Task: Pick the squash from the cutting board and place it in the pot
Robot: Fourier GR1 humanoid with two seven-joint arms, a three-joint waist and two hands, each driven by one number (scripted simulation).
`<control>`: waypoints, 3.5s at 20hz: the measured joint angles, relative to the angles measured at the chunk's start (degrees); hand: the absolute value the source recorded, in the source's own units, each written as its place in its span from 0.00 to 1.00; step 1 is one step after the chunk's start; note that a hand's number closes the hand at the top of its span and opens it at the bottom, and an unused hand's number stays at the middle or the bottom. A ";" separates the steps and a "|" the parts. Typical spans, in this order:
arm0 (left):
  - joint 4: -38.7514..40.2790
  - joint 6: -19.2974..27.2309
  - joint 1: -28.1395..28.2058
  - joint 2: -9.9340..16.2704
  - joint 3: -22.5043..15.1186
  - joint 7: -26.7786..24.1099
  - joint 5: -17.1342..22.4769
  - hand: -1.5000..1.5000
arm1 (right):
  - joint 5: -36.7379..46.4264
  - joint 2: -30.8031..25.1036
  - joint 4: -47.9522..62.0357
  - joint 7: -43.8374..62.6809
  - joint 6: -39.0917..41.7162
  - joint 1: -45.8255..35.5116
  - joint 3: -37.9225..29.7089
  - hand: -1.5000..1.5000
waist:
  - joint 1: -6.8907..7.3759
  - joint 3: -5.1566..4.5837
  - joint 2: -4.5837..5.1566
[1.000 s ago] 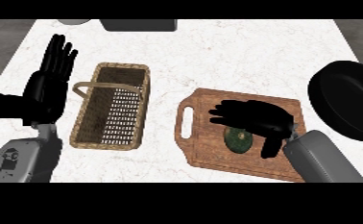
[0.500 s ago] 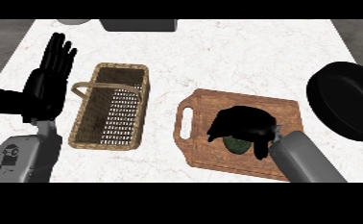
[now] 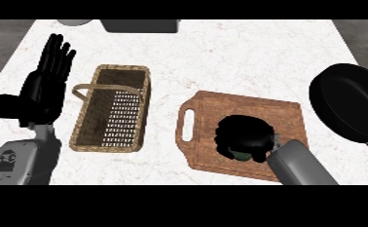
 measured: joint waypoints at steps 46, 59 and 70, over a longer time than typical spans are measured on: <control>2.27 0.56 -2.57 -1.00 0.15 -0.70 -1.47 0.50 | 43.82 2.44 12.65 113.55 -14.69 -35.40 -50.74 1.00 | 0.03 1.06 0.69; -0.61 0.65 -1.71 -1.52 0.04 1.92 -1.93 0.50 | 35.14 0.97 -3.97 107.28 -16.72 -16.45 -55.27 1.00 | -0.22 1.02 0.70; -0.71 -0.15 -0.95 -1.45 0.50 1.65 -2.19 0.50 | 17.91 0.66 1.82 102.87 -23.39 -11.10 -64.72 0.00 | -0.05 1.06 0.82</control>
